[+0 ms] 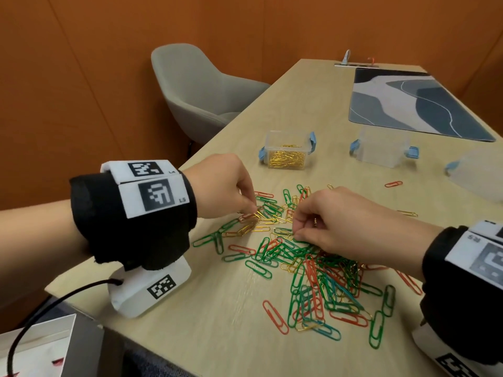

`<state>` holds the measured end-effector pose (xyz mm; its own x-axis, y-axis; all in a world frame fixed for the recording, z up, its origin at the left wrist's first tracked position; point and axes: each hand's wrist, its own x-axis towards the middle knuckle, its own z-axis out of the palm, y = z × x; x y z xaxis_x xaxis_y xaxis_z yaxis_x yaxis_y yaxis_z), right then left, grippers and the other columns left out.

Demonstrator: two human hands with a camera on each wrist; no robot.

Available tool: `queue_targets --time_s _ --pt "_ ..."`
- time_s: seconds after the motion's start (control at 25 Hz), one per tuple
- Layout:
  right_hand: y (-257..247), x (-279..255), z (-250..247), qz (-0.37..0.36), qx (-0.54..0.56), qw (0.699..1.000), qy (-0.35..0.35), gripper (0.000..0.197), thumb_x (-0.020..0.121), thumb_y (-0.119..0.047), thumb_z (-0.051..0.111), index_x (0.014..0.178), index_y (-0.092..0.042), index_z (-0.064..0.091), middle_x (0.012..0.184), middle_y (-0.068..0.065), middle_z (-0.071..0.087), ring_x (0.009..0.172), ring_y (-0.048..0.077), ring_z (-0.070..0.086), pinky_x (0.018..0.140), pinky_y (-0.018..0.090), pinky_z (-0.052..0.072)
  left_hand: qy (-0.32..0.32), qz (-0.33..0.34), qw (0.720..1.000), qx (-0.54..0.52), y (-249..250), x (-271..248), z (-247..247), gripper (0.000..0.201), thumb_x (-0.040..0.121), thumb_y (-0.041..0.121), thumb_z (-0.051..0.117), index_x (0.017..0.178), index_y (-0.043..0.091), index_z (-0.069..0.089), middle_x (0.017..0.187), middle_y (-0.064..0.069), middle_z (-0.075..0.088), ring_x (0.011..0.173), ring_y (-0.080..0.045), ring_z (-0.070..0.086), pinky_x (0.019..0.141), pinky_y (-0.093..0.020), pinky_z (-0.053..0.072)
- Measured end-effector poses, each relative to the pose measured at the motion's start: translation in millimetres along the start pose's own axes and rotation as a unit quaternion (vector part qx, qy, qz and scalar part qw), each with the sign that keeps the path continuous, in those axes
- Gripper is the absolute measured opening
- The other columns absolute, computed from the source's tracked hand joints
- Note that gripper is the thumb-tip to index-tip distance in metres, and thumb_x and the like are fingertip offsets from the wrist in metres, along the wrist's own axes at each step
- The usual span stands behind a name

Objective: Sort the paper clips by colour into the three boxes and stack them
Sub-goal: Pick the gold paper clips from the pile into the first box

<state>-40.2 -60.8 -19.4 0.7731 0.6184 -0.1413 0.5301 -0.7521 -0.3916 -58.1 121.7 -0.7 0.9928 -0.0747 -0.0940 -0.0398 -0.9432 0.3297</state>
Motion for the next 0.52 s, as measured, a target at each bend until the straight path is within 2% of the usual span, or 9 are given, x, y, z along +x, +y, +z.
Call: queue_targets --time_s 0.08,0.2,0.36,0.44,0.52 --pt "1 0 0 -0.001 -0.008 1.000 -0.002 0.013 0.089 -0.021 0.057 0.078 -0.023 0.065 0.068 -0.013 0.059 0.064 -0.001 0.053 0.055 0.008 0.037 0.021 -0.008 1.000 -0.007 -4 2 -3 0.011 0.083 0.026 0.067 0.087 0.020 0.075 0.033 0.019 0.045 0.049 0.019 0.045 0.048 0.000 0.034" --pt "2 1 -1 -0.001 -0.010 1.000 0.004 0.015 0.089 -0.019 0.056 0.076 -0.024 0.063 0.066 -0.015 0.056 0.063 -0.001 0.053 0.054 0.008 0.036 0.021 -0.013 1.000 -0.005 -5 1 -7 0.012 0.082 0.029 0.067 0.089 0.022 0.075 0.034 0.016 0.044 0.049 0.013 0.046 0.048 -0.002 0.034" --pt "2 0 -2 -0.019 0.013 0.999 0.025 0.010 0.084 -0.023 0.065 0.074 -0.025 0.066 0.061 -0.015 0.056 0.056 -0.012 0.051 0.051 0.003 0.036 -0.017 -0.007 1.000 -0.008 -2 -6 -4 0.021 0.071 0.042 0.074 0.080 0.023 0.072 0.033 0.029 0.043 0.048 0.017 0.044 0.046 -0.004 0.034" --pt "0 0 -1 -0.022 0.020 0.999 0.016 0.001 0.078 -0.027 0.071 0.078 -0.027 0.070 0.065 -0.014 0.060 0.056 -0.014 0.049 0.050 0.002 0.035 -0.035 -0.001 0.999 0.001 -1 -7 2 0.022 0.069 0.042 0.076 0.080 0.023 0.074 0.033 0.029 0.043 0.048 0.018 0.044 0.046 -0.005 0.034" --pt "2 1 0 -0.013 0.023 0.999 0.020 0.008 0.076 -0.030 0.074 0.084 -0.030 0.071 0.070 -0.015 0.062 0.055 -0.014 0.049 0.049 0.002 0.035 -0.040 0.009 0.999 0.014 1 -5 6 0.019 0.069 0.038 0.077 0.081 0.023 0.075 0.034 0.032 0.043 0.050 0.018 0.044 0.047 -0.006 0.034"
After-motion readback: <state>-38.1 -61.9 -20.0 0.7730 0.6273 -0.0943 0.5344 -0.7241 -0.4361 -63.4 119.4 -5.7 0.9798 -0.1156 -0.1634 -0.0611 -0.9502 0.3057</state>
